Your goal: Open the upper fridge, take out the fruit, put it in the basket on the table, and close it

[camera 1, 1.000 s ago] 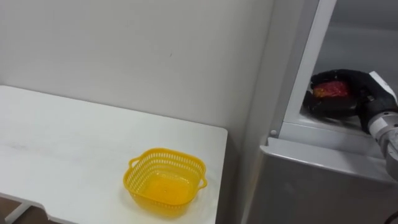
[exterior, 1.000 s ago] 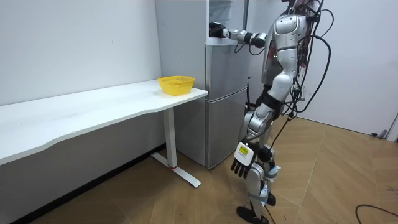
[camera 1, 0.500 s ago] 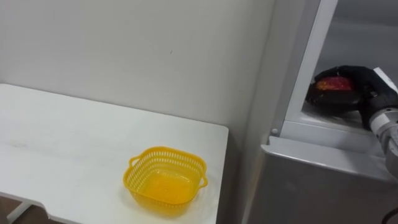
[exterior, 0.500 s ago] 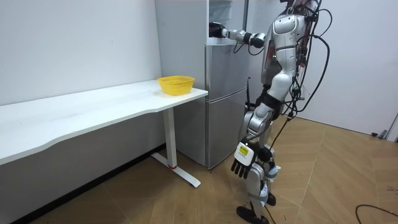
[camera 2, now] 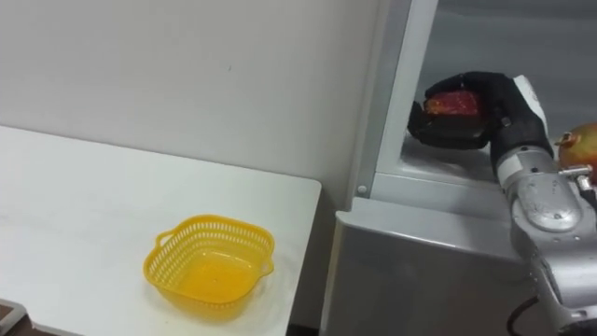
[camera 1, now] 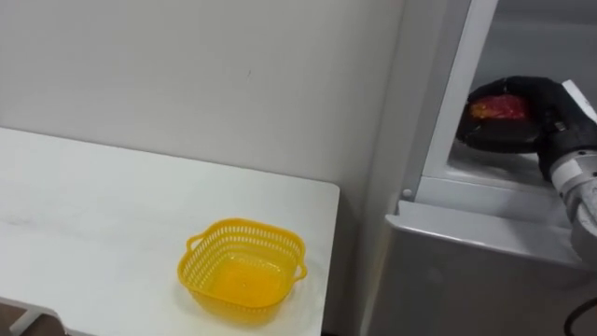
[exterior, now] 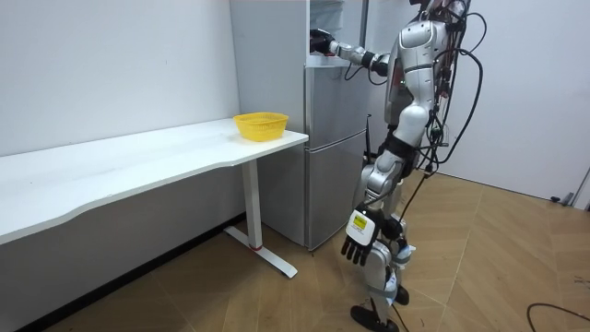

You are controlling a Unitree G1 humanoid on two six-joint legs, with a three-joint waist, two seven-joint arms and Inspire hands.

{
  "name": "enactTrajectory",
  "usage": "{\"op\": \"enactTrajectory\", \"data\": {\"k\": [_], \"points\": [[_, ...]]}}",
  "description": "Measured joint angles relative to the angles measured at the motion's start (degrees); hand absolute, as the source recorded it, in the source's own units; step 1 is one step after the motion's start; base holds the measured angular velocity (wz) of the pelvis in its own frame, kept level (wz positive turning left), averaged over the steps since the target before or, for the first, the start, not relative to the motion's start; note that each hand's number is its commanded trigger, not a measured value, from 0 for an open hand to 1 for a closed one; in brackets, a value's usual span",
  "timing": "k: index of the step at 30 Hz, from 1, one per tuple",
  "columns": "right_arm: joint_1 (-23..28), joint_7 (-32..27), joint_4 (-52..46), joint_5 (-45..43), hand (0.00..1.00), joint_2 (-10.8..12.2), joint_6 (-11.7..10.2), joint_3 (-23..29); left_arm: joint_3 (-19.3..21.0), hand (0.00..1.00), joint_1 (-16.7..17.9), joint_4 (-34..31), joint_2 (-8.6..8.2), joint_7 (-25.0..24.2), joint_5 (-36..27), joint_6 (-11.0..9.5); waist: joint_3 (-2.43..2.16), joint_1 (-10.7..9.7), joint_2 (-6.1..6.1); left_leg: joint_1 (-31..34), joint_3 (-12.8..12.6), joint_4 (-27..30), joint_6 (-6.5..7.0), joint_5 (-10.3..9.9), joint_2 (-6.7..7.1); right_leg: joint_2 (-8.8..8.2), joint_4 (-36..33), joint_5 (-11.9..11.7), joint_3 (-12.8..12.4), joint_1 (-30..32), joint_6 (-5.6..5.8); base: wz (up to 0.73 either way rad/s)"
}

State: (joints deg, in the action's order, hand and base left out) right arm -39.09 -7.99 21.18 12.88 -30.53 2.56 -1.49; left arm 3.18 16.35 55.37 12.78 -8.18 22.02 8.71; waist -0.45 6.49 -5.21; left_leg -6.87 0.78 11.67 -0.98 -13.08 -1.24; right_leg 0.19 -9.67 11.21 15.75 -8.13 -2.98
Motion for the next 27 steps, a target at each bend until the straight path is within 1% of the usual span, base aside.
{"op": "enactTrajectory", "data": {"k": [3, 4, 6, 7, 9, 10, 13, 16, 17, 18, 19, 20, 22, 24, 26, 27], "points": [[0.7, -2.6, -3.3, 0.0, 1.00, 0.4, 0.0, 0.2, 0.0, 0.00, 0.0, 0.1, -0.25, 0.8, 0.1, -0.7, 0.04, -0.4, 0.48, -0.4, -0.2, -0.4, 0.00, 0.0, -0.06, 0.03, -0.1, 0.0, -0.2, -0.1, 0.00, -0.03], [1.4, -4.0, -6.2, 0.0, 1.00, 1.0, 0.0, 0.5, 0.0, 0.00, 0.0, 0.1, -0.26, 1.1, 0.1, -0.7, 0.09, -0.4, 0.57, -0.4, -0.3, -0.4, 0.00, 0.0, -0.08, 0.06, -0.1, 0.0, -0.6, -0.1, 0.00, -0.06], [2.8, -5.9, -10.1, -0.2, 1.00, 1.3, -0.1, 0.8, 0.0, 0.00, 0.1, 0.3, -0.26, 1.6, 0.1, -0.7, 0.17, -0.5, 0.72, -0.5, -0.5, -0.3, 0.00, 0.0, -0.08, 0.08, -0.1, 0.0, -0.9, -0.1, 0.00, -0.09], [4.2, -6.5, -13.6, -0.1, 1.00, 1.8, -0.2, 1.6, 0.0, 0.00, 0.3, 0.3, -0.38, 1.6, 0.1, -0.9, 0.31, -0.5, 0.93, -0.7, -1.0, -0.3, 0.00, 0.0, -0.08, 0.07, -0.1, 0.0, -1.4, -0.1, 0.00, -0.12], [5.8, -7.9, -18.2, 0.0, 1.00, 2.7, -1.5, 2.1, 0.0, 0.00, 0.8, 0.3, -0.46, 1.6, 0.1, -1.6, 0.55, -0.6, 1.27, -0.7, -1.2, -0.4, 0.00, 0.0, -0.04, 0.03, -0.2, 0.0, -1.5, -0.1, 0.00, -0.08], [6.6, -8.7, -20.5, 0.0, 1.00, 3.4, -2.5, 2.4, 0.0, 0.00, 1.0, 0.3, -0.46, 1.6, 0.1, -1.8, 0.65, -0.7, 1.43, -0.7, -1.4, -0.4, 0.00, 0.0, -0.05, 0.03, -0.2, 0.0, -1.6, -0.2, 0.01, 0.00], [7.6, -10.7, -25.3, -0.1, 1.00, 3.8, -4.1, 2.6, 0.0, 0.00, 1.1, 0.3, -0.56, 1.6, 0.1, -2.6, 0.79, -1.3, 1.74, -0.7, -1.4, -0.4, 0.00, 0.0, -0.04, 0.05, -0.2, 0.0, -1.8, -0.2, 0.02, 0.00], [8.3, -12.8, -28.8, -1.8, 1.00, 3.8, -5.5, 2.7, -0.2, 0.00, 1.2, 0.3, -0.79, 1.7, 0.0, -2.9, 0.65, -1.4, 1.98, -1.0, -1.5, -0.3, 0.00, 0.0, -0.04, 0.16, 0.0, 0.0, -2.0, -0.4, 0.02, 0.00], [9.1, -13.5, -31.1, -2.5, 1.00, 3.9, -5.7, 2.7, -0.5, 0.00, 1.2, 0.3, -0.82, 1.7, 0.0, -3.0, 0.66, -1.5, 2.10, -1.4, -1.6, -0.3, 0.00, 0.0, -0.05, 0.19, 0.0, 0.0, -2.1, -0.7, 0.02, 0.00], [9.4, -13.5, -32.1, -2.7, 1.00, 4.1, -5.9, 2.7, -0.8, 0.00, 1.2, 0.3, -0.82, 1.8, 0.1, -3.0, 0.78, -1.5, 2.30, -1.5, -1.6, -0.3, 0.00, 0.0, -0.05, 0.20, 0.1, 0.0, -2.1, -0.9, 0.02, -0.03], [9.8, -13.7, -34.0, -4.0, 1.00, 5.0, -6.5, 2.7, -1.3, 0.00, 1.2, 0.5, -0.90, 1.8, 0.0, -3.0, 0.79, -1.6, 2.51, -1.6, -1.6, -0.3, 0.00, 0.0, -0.04, 0.20, 0.1, 0.0, -2.2, -0.9, 0.04, 0.00], [9.9, -13.9, -35.7, -5.1, 1.00, 5.9, -7.1, 2.7, -1.4, 0.00, 1.2, 1.1, -0.94, 1.8, 0.0, -3.5, 0.77, -1.7, 2.72, -1.5, -1.6, -0.3, 0.00, 0.0, -0.05, 0.20, 0.1, 0.0, -2.2, -0.9, 0.04, 0.00], [10.0, -14.2, -37.5, -7.0, 1.00, 6.4, -8.0, 2.7, -1.4, 0.00, 0.6, 2.0, -0.96, 2.0, 0.0, -4.1, 0.75, -2.0, 2.82, -1.4, -1.6, -0.3, 0.00, 0.0, -0.07, 0.16, 0.2, 0.0, -1.9, -0.8, 0.05, 0.03], [10.8, -14.8, -39.5, -10.1, 1.00, 7.2, -8.6, 2.7, -2.0, 0.00, -0.2, 2.5, -1.07, 2.9, 0.1, -4.1, 0.71, -2.1, 2.81, -1.4, -1.6, -0.3, 0.00, 0.0, -0.05, 0.12, 0.4, 0.1, -1.8, -0.7, 0.06, 0.02], [13.1, -14.8, -42.7, -15.7, 1.00, 8.9, -9.2, 2.6, -2.4, 0.00, -0.5, 3.3, -1.11, 3.1, 0.1, -4.4, 0.26, -2.0, 2.59, -1.5, -1.6, -0.3, 0.00, 0.0, -0.02, 0.16, 0.8, 0.1, -1.8, -0.9, 0.06, 0.00], [13.5, -14.6, -43.3, -16.7, 1.00, 9.2, -9.5, 2.6, -2.4, 0.00, -0.5, 3.6, -1.11, 3.1, 0.1, -4.6, 0.18, -2.0, 2.54, -1.5, -1.6, -0.3, 0.00, 0.0, -0.02, 0.17, 0.8, 0.1, -1.8, -0.9, 0.06, 0.00]]}}
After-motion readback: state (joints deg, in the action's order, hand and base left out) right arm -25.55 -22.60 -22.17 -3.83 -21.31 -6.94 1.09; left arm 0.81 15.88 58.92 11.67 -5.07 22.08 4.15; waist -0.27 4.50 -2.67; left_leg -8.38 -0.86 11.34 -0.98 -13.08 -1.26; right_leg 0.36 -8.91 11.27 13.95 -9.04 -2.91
